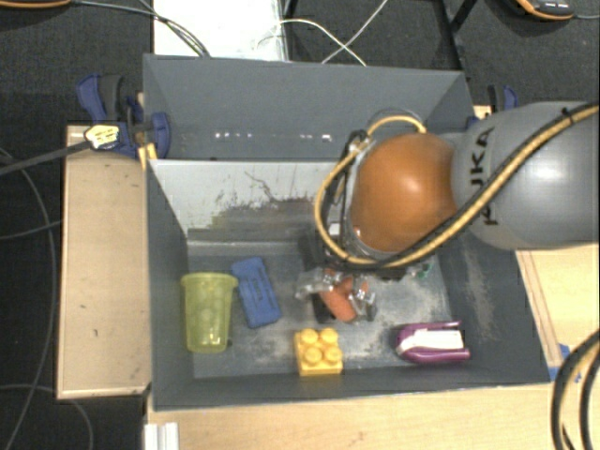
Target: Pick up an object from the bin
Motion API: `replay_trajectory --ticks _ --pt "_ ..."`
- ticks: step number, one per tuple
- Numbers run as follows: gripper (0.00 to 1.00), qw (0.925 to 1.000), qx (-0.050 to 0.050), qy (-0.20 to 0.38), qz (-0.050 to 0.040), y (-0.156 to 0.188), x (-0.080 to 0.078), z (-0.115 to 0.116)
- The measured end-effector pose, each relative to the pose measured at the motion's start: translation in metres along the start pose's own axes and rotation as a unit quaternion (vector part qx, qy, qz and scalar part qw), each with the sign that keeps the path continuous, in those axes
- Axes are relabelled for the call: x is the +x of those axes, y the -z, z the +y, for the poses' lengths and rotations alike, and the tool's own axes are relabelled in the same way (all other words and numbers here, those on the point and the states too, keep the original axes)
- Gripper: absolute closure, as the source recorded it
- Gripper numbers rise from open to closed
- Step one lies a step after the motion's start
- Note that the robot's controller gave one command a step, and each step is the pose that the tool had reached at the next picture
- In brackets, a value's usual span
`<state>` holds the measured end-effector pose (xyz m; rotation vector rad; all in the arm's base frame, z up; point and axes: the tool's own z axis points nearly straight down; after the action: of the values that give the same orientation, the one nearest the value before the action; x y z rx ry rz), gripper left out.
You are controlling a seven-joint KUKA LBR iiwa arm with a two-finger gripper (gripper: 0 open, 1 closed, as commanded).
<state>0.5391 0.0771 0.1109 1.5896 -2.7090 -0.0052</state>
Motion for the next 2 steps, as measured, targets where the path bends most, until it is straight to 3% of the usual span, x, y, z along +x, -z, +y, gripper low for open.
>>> replay_trajectory --ticks 2 --pt "1.0 1.0 0.001 -0.002 -0.0005 0.0104 -0.0003 -0.0006"
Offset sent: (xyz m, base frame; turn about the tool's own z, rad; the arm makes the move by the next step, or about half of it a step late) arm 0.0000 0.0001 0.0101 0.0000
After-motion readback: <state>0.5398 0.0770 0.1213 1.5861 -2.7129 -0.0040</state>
